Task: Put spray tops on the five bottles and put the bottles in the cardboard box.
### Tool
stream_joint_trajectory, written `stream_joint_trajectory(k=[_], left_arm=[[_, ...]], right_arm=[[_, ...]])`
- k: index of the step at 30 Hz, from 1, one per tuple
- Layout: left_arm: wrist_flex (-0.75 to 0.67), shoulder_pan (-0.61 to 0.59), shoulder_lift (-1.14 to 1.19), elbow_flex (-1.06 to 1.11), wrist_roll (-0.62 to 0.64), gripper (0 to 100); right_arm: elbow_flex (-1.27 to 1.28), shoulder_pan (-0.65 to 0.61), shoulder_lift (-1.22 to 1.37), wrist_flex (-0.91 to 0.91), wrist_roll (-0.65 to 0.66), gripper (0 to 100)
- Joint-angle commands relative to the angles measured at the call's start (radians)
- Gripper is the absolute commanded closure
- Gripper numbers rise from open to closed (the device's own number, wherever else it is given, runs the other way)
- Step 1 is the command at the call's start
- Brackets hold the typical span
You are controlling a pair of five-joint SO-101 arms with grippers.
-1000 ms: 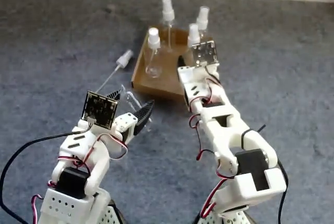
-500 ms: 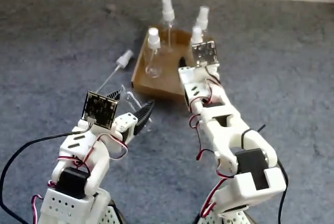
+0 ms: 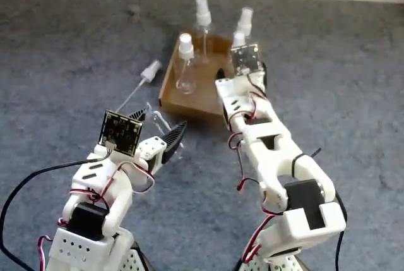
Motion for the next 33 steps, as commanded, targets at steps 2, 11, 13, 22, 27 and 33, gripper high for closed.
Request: stream_joint_trajectory(k=[2,11,13,22,27,33], left_arm=[[-0.023,-0.004,-0.005,-0.005,-0.005,76],[-0.023,-0.004,-0.005,-0.005,-0.005,76],[-0.023,-0.004,-0.005,-0.005,-0.005,76],[-0.008,-0.068,-0.001,-0.082,-0.005,76],[0.133,-0.216,0.065,-0.271,-0.006,76],[0.281,-0.414,0.381,-0.542,-0.118,76]], right_arm=[[-0.056,0.013,-0.091,0.005,0.006,68.4],[-0.062,0.013,-0.282,0.168,0.006,68.4],[-0.062,0.013,-0.329,0.200,0.006,68.4],[-0.294,-0.047,-0.575,0.806,0.005,69.0],[-0.409,-0.232,-0.588,1.135,0.005,76.9],[-0.410,-0.450,-0.469,1.170,0.005,77.0]])
